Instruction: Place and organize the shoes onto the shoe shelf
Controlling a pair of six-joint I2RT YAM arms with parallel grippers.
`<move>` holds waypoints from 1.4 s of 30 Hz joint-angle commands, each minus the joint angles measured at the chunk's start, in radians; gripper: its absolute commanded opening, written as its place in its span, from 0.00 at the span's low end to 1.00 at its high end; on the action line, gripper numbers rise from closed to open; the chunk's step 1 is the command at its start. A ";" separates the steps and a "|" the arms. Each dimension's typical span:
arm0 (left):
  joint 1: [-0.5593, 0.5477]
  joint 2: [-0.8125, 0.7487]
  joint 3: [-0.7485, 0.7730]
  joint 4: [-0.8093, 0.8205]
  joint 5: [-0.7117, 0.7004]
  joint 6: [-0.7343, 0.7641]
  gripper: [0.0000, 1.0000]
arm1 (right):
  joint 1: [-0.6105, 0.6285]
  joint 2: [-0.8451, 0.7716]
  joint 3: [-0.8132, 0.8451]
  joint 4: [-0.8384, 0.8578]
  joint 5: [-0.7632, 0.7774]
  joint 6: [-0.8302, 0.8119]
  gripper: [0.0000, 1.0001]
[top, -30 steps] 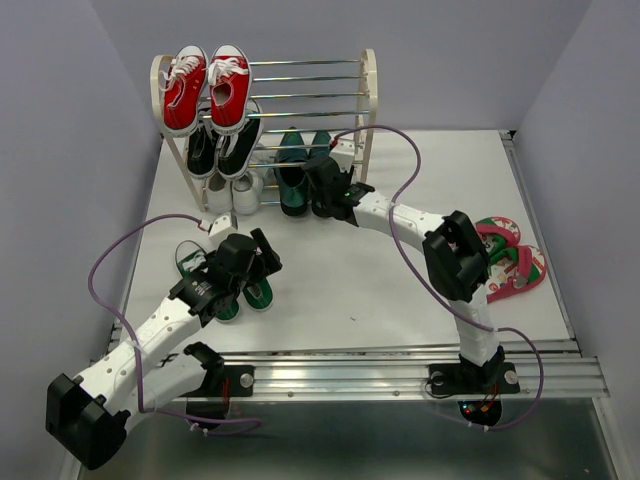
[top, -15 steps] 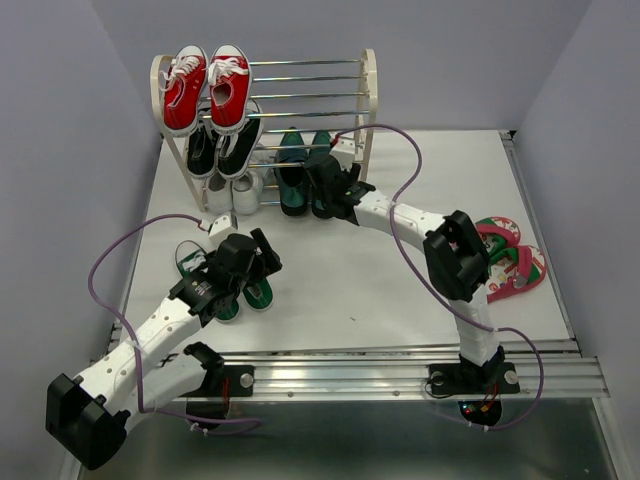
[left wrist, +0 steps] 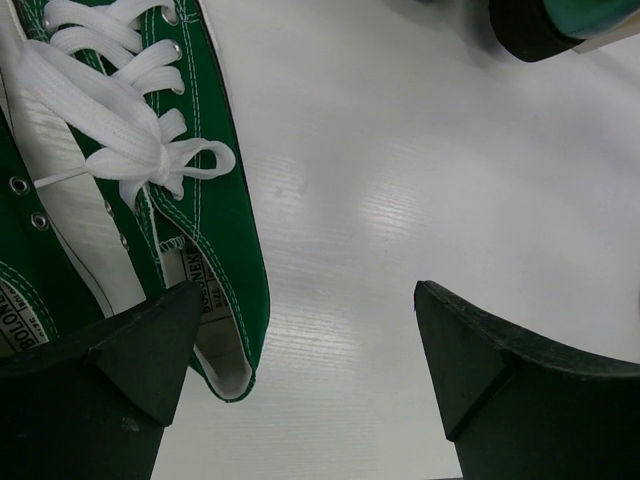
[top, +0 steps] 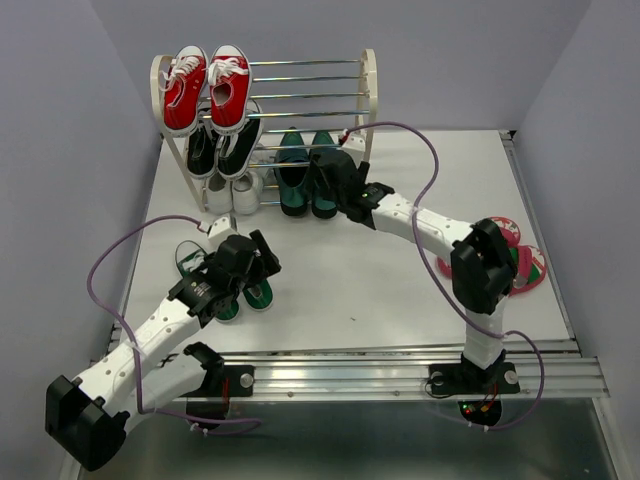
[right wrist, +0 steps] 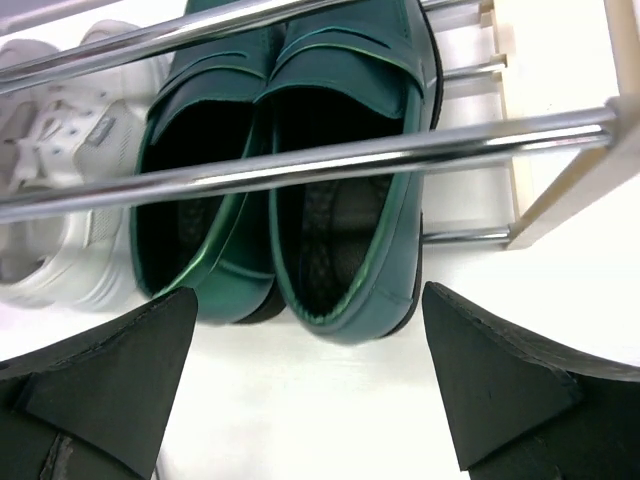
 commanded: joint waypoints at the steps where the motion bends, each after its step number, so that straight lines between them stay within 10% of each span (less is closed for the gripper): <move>1: -0.006 -0.033 0.038 -0.051 -0.016 -0.017 0.99 | -0.003 -0.116 -0.076 0.034 -0.066 -0.009 1.00; 22: -0.003 -0.037 0.034 -0.035 0.055 -0.029 0.99 | -0.135 -0.740 -0.716 -0.404 0.189 0.274 1.00; 42: -0.003 -0.077 -0.023 0.021 0.079 -0.020 0.99 | -0.615 -0.311 -0.503 -0.301 0.311 0.185 0.90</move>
